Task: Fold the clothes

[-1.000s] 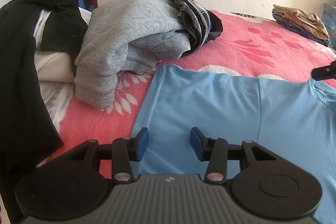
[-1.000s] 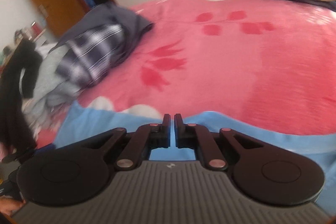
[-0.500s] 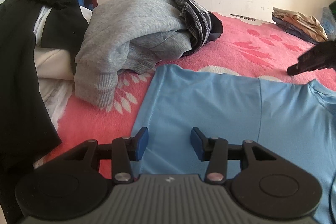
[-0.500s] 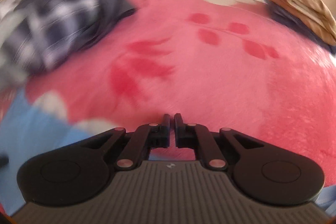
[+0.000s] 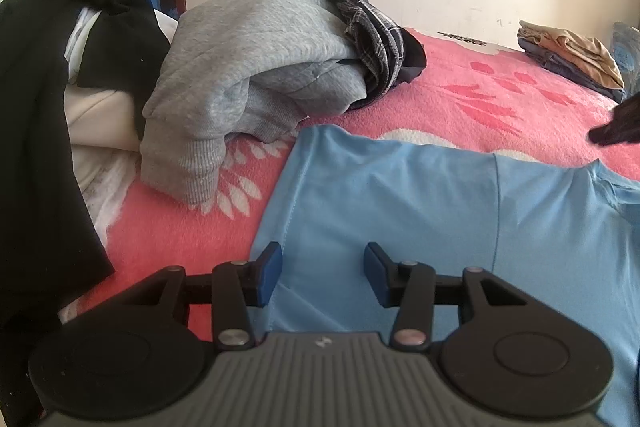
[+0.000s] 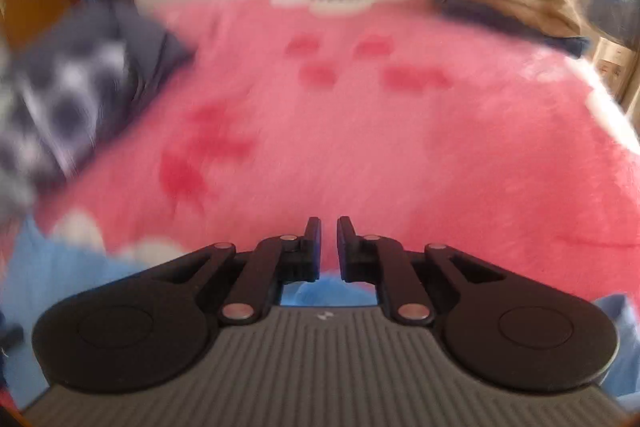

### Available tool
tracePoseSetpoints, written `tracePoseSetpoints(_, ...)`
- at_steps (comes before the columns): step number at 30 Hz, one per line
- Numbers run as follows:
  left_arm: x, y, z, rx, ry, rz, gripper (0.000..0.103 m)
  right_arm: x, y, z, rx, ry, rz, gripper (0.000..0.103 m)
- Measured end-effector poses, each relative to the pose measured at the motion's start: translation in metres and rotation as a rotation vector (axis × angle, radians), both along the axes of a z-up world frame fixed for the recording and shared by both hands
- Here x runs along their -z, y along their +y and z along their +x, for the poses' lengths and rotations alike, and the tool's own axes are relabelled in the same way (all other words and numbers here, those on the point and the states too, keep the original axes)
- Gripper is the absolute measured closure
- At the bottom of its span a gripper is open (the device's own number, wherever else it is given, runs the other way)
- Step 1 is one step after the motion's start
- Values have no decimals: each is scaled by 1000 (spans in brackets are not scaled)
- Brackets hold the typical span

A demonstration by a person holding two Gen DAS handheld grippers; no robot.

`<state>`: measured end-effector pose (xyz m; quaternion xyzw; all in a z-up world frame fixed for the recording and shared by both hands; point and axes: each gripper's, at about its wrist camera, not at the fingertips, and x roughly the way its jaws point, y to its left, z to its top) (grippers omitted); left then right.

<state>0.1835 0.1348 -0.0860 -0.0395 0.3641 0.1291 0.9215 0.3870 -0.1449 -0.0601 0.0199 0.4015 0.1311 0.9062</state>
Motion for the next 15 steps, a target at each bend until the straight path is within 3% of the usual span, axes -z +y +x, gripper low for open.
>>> tracePoseSetpoints(5, -5, 7, 0, -18, -2, -51, 56, -29, -58, -47, 25, -13, 69, 94)
tracePoseSetpoints(10, -15, 6, -7, -16, -22, -38, 53, -56, -115, -103, 51, -18, 99, 91)
tracePoseSetpoints(15, -40, -4, -22, 17, -82, 1, 50, -57, -174, -166, 164, 13, 23, 90)
